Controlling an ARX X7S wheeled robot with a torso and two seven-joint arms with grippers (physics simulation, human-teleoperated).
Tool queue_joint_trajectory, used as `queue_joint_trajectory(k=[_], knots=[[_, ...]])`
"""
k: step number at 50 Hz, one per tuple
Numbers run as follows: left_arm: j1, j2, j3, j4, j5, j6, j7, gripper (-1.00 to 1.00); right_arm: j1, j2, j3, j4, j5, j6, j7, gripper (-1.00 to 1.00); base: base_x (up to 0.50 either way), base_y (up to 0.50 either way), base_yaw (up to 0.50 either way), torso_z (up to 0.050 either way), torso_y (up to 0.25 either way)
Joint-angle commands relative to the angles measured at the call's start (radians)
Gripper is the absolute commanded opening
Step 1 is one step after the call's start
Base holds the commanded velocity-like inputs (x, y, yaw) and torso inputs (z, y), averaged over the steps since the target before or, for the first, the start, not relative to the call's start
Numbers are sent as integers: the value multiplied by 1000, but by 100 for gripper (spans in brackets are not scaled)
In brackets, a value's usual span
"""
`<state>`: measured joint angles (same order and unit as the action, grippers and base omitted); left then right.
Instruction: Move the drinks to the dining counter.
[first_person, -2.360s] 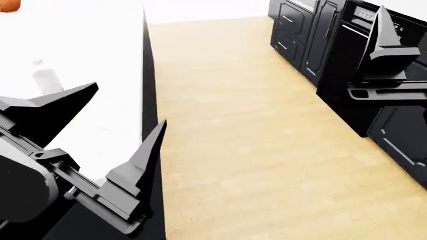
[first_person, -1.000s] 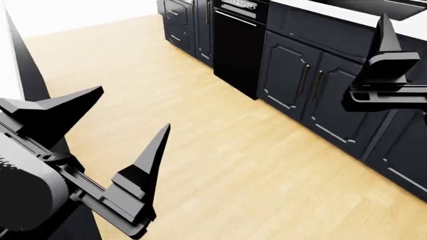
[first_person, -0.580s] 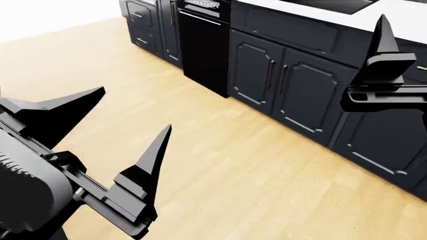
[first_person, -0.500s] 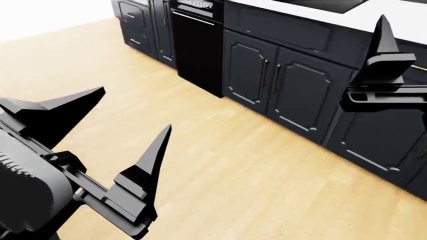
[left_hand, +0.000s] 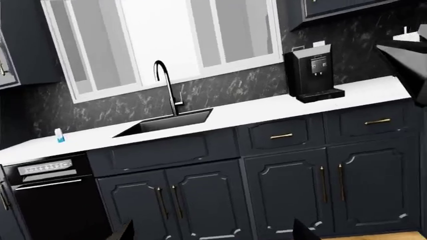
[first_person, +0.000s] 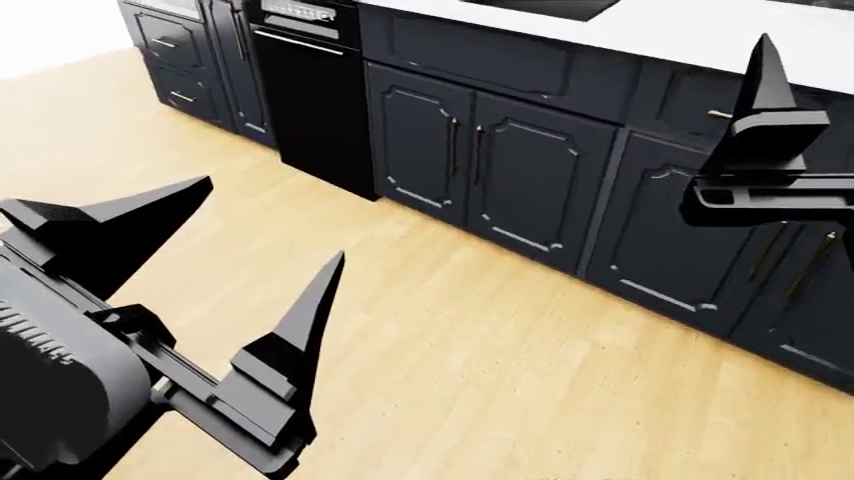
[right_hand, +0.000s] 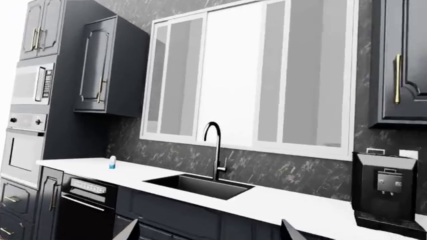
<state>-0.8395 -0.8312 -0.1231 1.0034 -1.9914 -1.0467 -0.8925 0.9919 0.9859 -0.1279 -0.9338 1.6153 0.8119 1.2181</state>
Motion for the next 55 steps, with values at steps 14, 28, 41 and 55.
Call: queue_joint_trajectory(k=[14,28,41,55], knots=[[-10,11,5,-10,2,-15,2,100,21,-15,-24,8,6,11,-9,100,121,77,-500,0,0],[8,14,-11,-7,4,-18,5,100,1,-16,-15,5,5,-3,-38,100,148,77,-500,0,0],[20,22,-19,-8,14,-28,15,100,-19,-30,-1,7,3,-29,-69,100,238,58,-462,0,0],[8,31,-10,-19,19,-38,19,100,-26,-45,1,16,-8,-40,-85,100,423,-375,0,0,1]])
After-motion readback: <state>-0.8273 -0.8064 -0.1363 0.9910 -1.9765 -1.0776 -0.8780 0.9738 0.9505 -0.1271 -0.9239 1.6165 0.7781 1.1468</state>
